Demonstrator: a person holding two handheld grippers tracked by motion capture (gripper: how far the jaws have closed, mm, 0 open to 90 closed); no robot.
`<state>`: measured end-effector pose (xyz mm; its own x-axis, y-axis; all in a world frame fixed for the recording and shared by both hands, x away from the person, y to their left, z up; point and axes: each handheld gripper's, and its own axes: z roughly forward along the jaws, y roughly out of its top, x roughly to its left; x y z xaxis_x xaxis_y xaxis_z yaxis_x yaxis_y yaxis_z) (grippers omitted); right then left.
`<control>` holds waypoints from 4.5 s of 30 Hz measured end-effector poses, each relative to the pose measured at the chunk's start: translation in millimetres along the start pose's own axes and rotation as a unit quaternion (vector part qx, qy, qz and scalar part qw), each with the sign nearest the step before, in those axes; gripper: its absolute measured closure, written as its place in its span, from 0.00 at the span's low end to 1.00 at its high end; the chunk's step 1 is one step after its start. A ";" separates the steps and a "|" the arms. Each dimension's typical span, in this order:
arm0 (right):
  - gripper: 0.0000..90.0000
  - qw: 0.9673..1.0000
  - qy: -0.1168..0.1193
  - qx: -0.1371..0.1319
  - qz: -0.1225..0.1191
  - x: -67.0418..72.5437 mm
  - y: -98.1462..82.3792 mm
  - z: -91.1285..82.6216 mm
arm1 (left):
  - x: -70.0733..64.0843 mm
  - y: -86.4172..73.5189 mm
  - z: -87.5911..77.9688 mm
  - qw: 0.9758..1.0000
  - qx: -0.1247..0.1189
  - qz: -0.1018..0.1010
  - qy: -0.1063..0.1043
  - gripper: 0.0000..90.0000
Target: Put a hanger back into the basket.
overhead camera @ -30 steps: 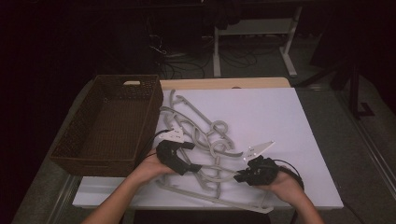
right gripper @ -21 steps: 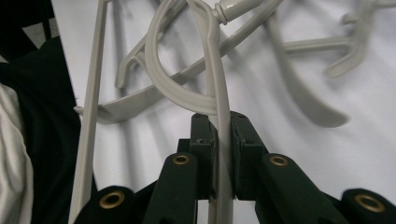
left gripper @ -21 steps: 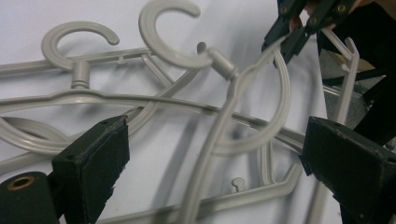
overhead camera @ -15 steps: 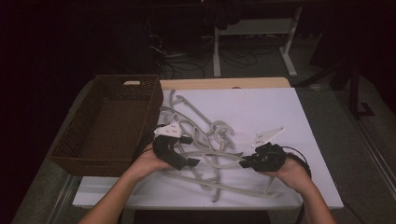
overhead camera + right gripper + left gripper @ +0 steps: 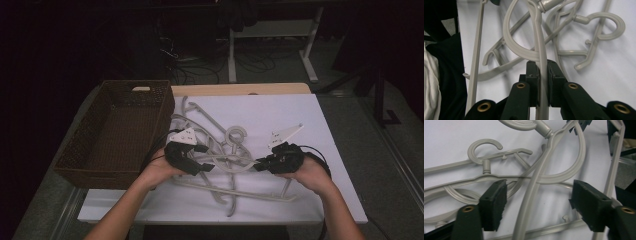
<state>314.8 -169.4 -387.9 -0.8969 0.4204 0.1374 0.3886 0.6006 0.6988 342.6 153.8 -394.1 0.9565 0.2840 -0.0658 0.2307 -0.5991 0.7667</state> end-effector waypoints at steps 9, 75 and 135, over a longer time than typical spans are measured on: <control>0.90 1.000 0.012 0.009 -0.014 -2.6 8.9 1.0 | -0.9 0.4 -0.6 0.999 0.040 0.018 0.007 0.63; 0.18 0.985 -0.119 -0.091 0.083 -24.5 -33.9 -58.3 | -18.3 10.7 -3.6 0.997 0.058 0.044 -0.019 0.91; 0.05 0.965 -0.201 -0.068 0.157 -45.4 -62.9 -24.1 | 50.5 24.2 -232.7 0.977 -0.003 -0.046 0.206 0.91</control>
<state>326.0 -242.7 -421.1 -0.5749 0.8130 0.0925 0.5718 0.3183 0.7561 355.0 327.8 -230.3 0.7788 0.6142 0.1277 0.3095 -0.5533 0.7734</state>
